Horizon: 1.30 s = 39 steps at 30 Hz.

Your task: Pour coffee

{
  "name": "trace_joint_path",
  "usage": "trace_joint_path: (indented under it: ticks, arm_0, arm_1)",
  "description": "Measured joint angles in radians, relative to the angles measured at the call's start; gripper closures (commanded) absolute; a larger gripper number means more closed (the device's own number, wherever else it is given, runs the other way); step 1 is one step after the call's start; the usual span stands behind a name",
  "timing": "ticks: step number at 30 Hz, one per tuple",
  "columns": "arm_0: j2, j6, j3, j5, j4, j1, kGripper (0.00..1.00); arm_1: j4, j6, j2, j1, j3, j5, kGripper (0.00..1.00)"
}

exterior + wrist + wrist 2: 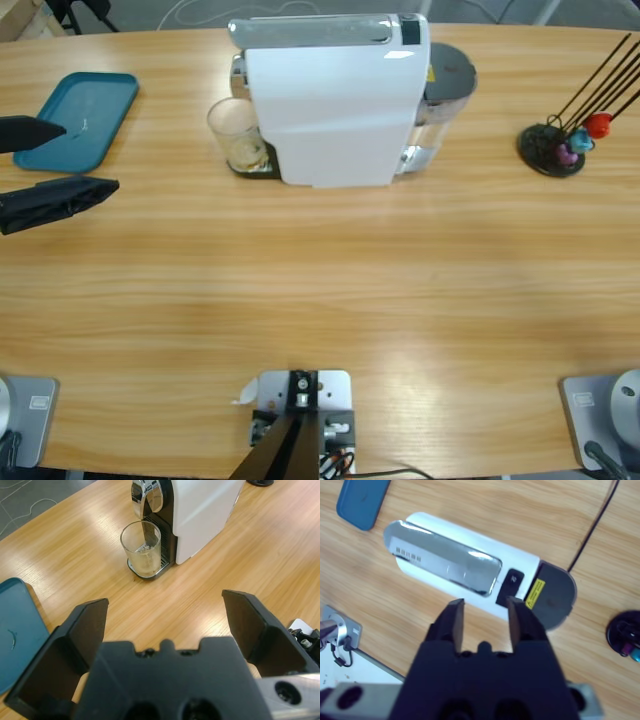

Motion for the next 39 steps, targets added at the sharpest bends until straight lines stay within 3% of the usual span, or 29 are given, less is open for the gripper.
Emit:
trace_joint_path:
  ticks: [25,39]
  arm_0:
    - [0.026,-0.003,0.003,0.000,-0.015,0.029,0.000]
    - [0.034,-0.008,0.008,0.000,-0.017,0.029,0.000]
  arm_1:
    - [0.035,0.002,0.110,-0.042,-0.035,0.023,1.000]
    - [0.035,0.000,0.110,-0.042,0.002,-0.024,1.000]
